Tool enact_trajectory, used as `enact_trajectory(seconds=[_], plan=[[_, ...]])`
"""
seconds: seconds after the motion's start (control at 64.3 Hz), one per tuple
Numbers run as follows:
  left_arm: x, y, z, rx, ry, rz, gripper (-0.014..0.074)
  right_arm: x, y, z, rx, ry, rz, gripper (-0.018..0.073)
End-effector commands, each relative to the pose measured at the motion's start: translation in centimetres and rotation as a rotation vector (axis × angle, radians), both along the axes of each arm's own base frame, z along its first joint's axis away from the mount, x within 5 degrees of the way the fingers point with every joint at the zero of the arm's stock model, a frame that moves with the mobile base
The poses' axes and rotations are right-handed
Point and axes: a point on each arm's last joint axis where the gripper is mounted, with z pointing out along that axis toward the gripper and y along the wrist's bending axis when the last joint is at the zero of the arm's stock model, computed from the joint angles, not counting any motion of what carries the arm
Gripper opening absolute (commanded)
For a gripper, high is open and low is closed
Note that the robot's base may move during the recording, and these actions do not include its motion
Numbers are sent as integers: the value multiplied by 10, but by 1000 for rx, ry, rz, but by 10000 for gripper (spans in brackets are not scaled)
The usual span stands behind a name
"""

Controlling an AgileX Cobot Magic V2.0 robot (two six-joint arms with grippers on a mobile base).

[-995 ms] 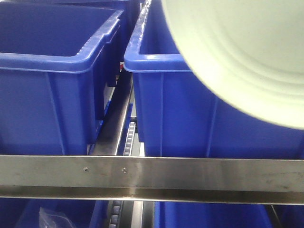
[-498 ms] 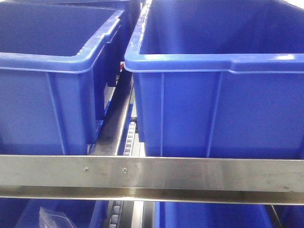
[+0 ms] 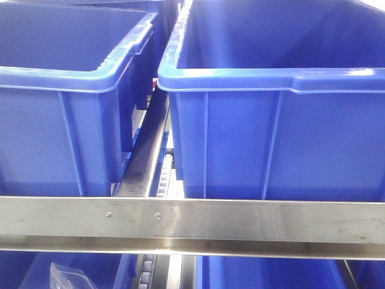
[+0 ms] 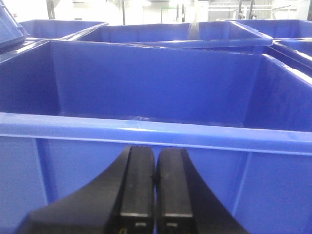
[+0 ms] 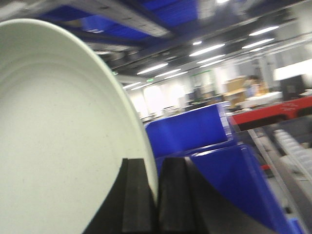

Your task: Place green plate on second shelf with right arm

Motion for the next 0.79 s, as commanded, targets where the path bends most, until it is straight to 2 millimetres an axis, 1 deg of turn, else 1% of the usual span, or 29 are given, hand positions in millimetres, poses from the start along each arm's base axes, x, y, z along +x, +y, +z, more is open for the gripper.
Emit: enact_trajectory(seconds=[0.0,0.016,0.062,0.078,0.124,0.14,0.249,0.28,0.327,0.389,0.498,0.56,0.606,0.684,0.777], plan=[[0,-1,-6,-13,-55,-9,130,25,2,21,20,-141,-93,53],[0,-1,-6,-13,-55,-9,130,30,4,23,17,-137,-94,53],[0,-1,-6,-13,-55,-9,130,49,11,19,1,-89,-90,53],[0,-1,-6,-13,-55,-9,130,52,12,19,-1,-84,-90,53],[0,-1,-6,-13,-55,-9,130,68,18,19,-8,-66,-89,53],[0,-1,-6,-13,-55,-9,130,74,20,17,-15,-50,-89,53],[0,-1,-6,-13,-55,-9,130,104,31,15,-28,10,-73,53],[0,-1,-6,-13,-55,-9,130,112,35,12,-33,54,-58,63],[0,-1,-6,-13,-55,-9,130,120,39,13,-35,89,-39,90],[0,-1,-6,-13,-55,-9,130,127,43,13,-39,135,-14,147],[0,-1,-6,-13,-55,-9,130,131,47,18,-39,168,12,312],[0,-1,-6,-13,-55,-9,130,132,47,20,-38,167,15,379],[0,-1,-6,-13,-55,-9,130,132,46,21,-38,164,11,400],[0,-1,-6,-13,-55,-9,130,132,46,21,-39,165,10,398],[0,-1,-6,-13,-55,-9,130,128,45,26,-70,148,0,397]])
